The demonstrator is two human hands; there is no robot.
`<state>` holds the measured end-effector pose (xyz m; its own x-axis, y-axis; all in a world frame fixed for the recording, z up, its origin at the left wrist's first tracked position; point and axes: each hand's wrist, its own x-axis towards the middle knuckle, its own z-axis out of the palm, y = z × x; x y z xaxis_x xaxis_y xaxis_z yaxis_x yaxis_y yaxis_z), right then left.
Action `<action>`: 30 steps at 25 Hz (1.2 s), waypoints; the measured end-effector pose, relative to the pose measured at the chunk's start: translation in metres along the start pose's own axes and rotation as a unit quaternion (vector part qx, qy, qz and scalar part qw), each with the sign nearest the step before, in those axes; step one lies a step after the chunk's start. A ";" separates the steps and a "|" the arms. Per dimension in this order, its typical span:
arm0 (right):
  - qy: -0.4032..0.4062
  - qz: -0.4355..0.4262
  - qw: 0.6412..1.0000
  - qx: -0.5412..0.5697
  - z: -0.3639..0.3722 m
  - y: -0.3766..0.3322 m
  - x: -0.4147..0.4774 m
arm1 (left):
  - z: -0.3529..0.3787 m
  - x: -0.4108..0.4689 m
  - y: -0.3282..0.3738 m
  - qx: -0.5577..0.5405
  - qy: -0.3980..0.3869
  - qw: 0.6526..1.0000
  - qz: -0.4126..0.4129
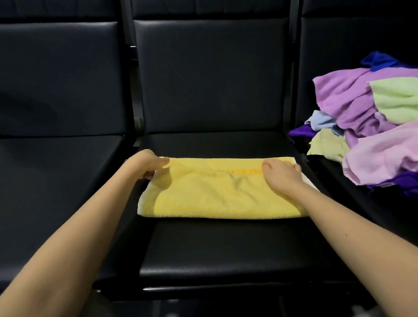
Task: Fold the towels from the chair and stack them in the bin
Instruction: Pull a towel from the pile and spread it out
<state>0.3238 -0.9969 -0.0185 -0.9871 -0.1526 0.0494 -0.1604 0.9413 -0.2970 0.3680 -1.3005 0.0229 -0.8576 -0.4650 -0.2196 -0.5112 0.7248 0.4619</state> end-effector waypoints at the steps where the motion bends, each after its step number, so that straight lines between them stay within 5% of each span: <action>1: 0.018 0.018 1.000 -0.014 -0.005 0.004 0.002 | -0.002 -0.001 0.002 0.043 0.015 0.999 0.017; 3: -0.002 0.037 0.998 -0.057 -0.016 0.011 0.007 | 0.003 -0.001 0.006 0.111 0.085 0.980 0.143; 5: -0.031 0.029 0.996 -0.075 -0.023 0.013 0.008 | 0.010 -0.004 0.013 0.129 0.013 0.956 0.262; 8: -0.039 0.025 0.996 -0.074 -0.029 0.010 0.011 | 0.018 -0.011 0.021 0.104 -0.122 0.960 0.230; 14: -0.030 0.050 0.998 0.000 -0.039 0.002 0.026 | -0.019 -0.019 0.028 0.140 -0.149 0.958 0.201; 18: 0.103 0.029 0.994 0.008 -0.041 -0.006 0.033 | -0.015 -0.005 0.041 0.140 0.052 0.963 0.225; 22: 0.007 0.005 1.000 -0.022 -0.030 -0.016 0.033 | 0.025 0.008 0.050 0.273 0.101 0.923 0.251; 26: -0.064 -0.065 0.996 0.006 -0.023 -0.035 0.030 | 0.073 -0.002 0.069 0.178 -0.027 0.906 0.383; 30: -0.100 -0.064 0.993 -0.021 -0.013 -0.039 0.023 | 0.096 0.002 0.076 0.231 -0.076 0.934 0.260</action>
<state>0.3075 -1.0332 0.0065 -0.9396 -0.3253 -0.1069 -0.2893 0.9213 -0.2599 0.3223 -1.1975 -0.0255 -0.9768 0.0643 -0.2043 0.0385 0.9910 0.1278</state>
